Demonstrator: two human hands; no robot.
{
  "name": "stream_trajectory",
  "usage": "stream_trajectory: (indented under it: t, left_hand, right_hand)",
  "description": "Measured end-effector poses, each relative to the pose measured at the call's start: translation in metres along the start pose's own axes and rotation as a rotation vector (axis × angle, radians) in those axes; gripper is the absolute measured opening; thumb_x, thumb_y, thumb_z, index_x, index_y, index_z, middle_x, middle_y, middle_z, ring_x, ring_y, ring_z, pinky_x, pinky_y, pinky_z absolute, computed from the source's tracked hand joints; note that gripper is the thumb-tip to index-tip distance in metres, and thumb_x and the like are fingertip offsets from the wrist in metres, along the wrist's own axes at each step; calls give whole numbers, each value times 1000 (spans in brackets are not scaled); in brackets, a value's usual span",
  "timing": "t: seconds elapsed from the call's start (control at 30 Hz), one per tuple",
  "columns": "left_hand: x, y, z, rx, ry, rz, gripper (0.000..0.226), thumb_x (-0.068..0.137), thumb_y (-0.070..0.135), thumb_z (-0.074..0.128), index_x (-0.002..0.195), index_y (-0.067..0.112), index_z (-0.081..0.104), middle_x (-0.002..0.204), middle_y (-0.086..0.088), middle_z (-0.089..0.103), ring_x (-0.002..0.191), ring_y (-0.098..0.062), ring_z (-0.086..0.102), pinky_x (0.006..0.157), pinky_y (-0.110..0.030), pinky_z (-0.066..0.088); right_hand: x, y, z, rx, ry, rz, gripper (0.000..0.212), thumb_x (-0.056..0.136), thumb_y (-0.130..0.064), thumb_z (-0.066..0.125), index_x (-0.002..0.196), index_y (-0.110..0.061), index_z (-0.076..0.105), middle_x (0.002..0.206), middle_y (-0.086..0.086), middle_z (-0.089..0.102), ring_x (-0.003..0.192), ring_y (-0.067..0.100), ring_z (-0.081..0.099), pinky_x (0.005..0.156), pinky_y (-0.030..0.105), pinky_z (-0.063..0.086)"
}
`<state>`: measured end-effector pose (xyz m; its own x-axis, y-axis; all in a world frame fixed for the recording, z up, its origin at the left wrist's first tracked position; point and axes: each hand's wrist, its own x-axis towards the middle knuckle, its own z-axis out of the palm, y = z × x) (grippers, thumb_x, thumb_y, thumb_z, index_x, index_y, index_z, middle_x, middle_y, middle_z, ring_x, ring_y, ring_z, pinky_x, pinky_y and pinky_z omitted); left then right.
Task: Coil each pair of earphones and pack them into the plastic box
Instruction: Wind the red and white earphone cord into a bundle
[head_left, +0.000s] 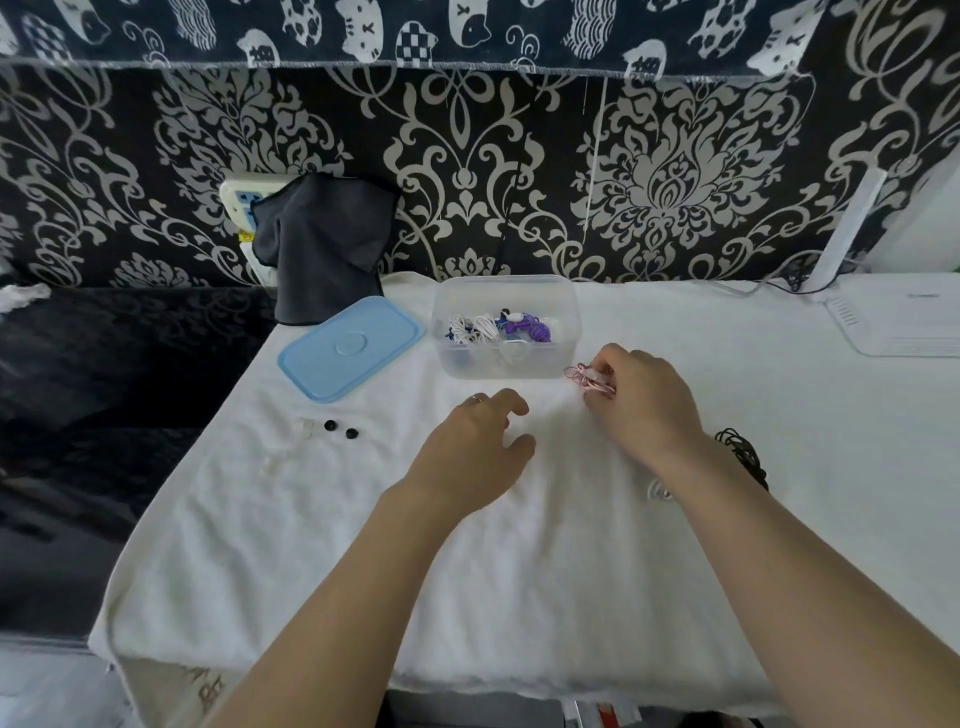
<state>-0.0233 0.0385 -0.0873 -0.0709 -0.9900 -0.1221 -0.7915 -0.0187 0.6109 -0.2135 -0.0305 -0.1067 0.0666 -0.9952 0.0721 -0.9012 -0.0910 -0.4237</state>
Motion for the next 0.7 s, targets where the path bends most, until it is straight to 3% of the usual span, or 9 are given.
stream_trajectory:
  t: [0.1, 0.23, 0.37, 0.47, 0.57, 0.63, 0.7]
  left_hand:
    - [-2, 2, 0, -22, 35, 16, 33, 97, 29, 61, 129, 25, 58, 116, -2, 60, 101, -14, 59, 92, -33, 51]
    - [-1, 6, -6, -165, 73, -2, 36, 96, 30, 64, 131, 26, 55, 116, 1, 61, 99, -12, 61, 81, -23, 50]
    - [-3, 12, -14, -461, 19, -75, 59, 91, 41, 71, 142, 38, 40, 123, 11, 56, 109, -6, 61, 78, -17, 49]
    - [-5, 12, -20, -602, -41, -93, 68, 89, 33, 76, 145, 44, 38, 127, 14, 55, 111, -2, 62, 81, -15, 50]
    - [-4, 7, -24, -560, -48, -64, 46, 90, 19, 74, 129, 34, 57, 116, 8, 67, 96, -1, 69, 79, -16, 54]
    - [-4, 2, -27, -546, -31, -74, 29, 91, 16, 72, 116, 25, 63, 101, 3, 72, 88, -11, 72, 84, -33, 58]
    - [-4, -3, -29, -566, -17, -83, 20, 93, 17, 71, 111, 20, 63, 91, 2, 73, 88, -18, 73, 87, -40, 58]
  right_hand:
    - [4, 0, -7, 55, 63, -12, 13, 91, -28, 64, 87, -17, 60, 85, 4, 64, 88, 31, 56, 63, 35, 43]
    - [1, -11, -27, 285, 44, 59, 14, 89, -27, 67, 87, -14, 63, 84, 1, 67, 81, 25, 60, 67, 33, 47]
    - [-3, -30, -43, 752, -138, 225, 14, 89, -20, 68, 91, -7, 67, 89, 10, 75, 79, 21, 72, 76, 36, 57]
    - [-8, -45, -44, 1067, -332, 281, 11, 92, -10, 65, 97, -1, 67, 91, 18, 73, 76, 22, 72, 77, 36, 58]
    - [-14, -57, -42, 1203, -441, 302, 10, 93, -6, 62, 99, -1, 68, 86, 16, 70, 73, 24, 71, 70, 33, 60]
    - [-16, -63, -41, 1241, -474, 314, 7, 93, -5, 60, 95, -4, 67, 84, 16, 70, 70, 25, 70, 68, 32, 61]
    - [-15, -67, -40, 1280, -480, 329, 7, 93, -2, 59, 91, -5, 65, 82, 15, 71, 69, 26, 71, 69, 33, 62]
